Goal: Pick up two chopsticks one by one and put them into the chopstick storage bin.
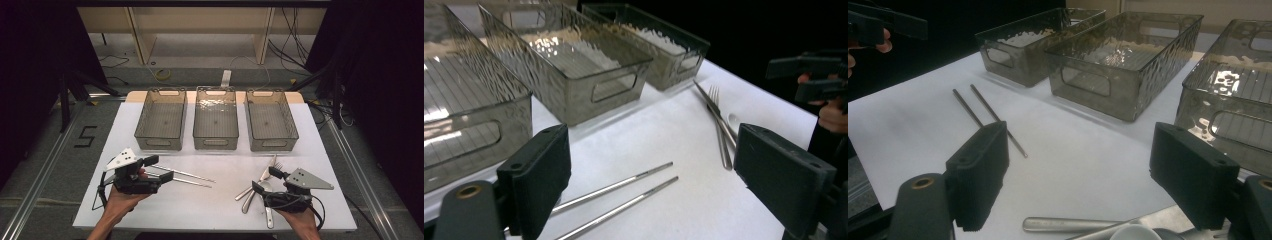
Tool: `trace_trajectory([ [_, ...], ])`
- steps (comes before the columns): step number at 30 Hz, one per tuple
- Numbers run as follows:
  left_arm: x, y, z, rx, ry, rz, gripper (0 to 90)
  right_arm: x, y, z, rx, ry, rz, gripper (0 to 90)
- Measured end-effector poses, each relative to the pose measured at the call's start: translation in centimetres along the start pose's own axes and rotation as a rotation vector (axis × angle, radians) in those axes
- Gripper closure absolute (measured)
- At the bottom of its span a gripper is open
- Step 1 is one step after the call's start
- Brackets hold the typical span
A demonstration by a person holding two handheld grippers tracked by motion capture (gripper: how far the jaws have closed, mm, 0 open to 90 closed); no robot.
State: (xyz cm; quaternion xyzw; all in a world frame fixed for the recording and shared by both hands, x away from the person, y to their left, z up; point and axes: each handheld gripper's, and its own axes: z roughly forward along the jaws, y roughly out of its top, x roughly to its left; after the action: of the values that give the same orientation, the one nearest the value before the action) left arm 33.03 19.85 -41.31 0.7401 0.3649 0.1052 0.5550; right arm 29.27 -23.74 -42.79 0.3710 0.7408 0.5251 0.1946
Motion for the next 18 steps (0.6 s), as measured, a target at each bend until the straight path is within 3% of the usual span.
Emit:
trace_trajectory([
  [5, 0.3, 0.9, 0.6, 0.081, 0.02, 0.019, 14.5, 0.0, 0.0, 0.1, 0.006, 0.004, -0.006, 24.2],
  [11, 1.1, 2.3, 2.3, 0.274, 0.029, 0.093, 15.2, 0.1, 0.0, 0.2, 0.021, 0.014, -0.004, 24.1],
  [15, 1.2, 2.7, 3.5, 0.35, 0.035, 0.131, 15.5, 0.1, 0.0, 0.2, 0.027, 0.014, -0.006, 24.1],
  [18, 1.4, 2.9, 4.4, 0.439, 0.074, 0.164, 15.6, 0.1, 0.0, 0.2, 0.031, 0.017, -0.009, 24.1],
])
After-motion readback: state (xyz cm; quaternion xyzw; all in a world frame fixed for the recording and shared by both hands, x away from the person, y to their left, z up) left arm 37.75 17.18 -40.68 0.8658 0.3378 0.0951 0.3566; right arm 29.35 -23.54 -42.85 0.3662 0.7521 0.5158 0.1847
